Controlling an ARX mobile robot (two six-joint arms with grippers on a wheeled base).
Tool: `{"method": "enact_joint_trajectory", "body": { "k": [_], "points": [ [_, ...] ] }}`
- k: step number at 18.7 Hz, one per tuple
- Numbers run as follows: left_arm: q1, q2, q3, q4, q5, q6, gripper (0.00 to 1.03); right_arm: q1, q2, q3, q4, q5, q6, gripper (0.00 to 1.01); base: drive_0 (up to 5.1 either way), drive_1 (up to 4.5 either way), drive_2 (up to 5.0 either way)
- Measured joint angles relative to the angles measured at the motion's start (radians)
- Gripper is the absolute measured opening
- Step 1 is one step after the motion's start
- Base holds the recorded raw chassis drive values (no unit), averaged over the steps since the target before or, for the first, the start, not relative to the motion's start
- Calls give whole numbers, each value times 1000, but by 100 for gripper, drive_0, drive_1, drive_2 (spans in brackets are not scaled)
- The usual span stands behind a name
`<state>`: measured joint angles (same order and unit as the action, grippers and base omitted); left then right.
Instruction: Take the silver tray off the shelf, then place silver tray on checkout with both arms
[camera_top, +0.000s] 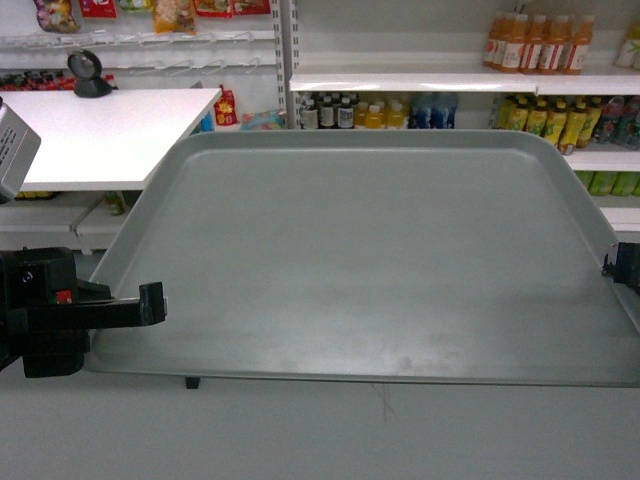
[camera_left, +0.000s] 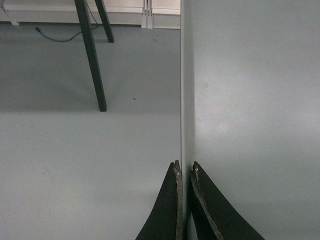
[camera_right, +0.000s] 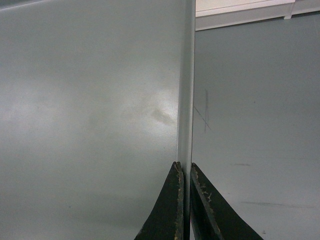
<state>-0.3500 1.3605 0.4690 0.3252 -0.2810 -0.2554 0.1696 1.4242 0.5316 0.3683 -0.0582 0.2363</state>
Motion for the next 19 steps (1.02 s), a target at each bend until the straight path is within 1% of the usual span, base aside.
{"method": "enact_joint_trajectory", "body": {
  "k": [19],
  "points": [
    [0,0,0,-2,0,0,3,0,0,0,-2,0,0,2,-502,244,244]
  ]
}}
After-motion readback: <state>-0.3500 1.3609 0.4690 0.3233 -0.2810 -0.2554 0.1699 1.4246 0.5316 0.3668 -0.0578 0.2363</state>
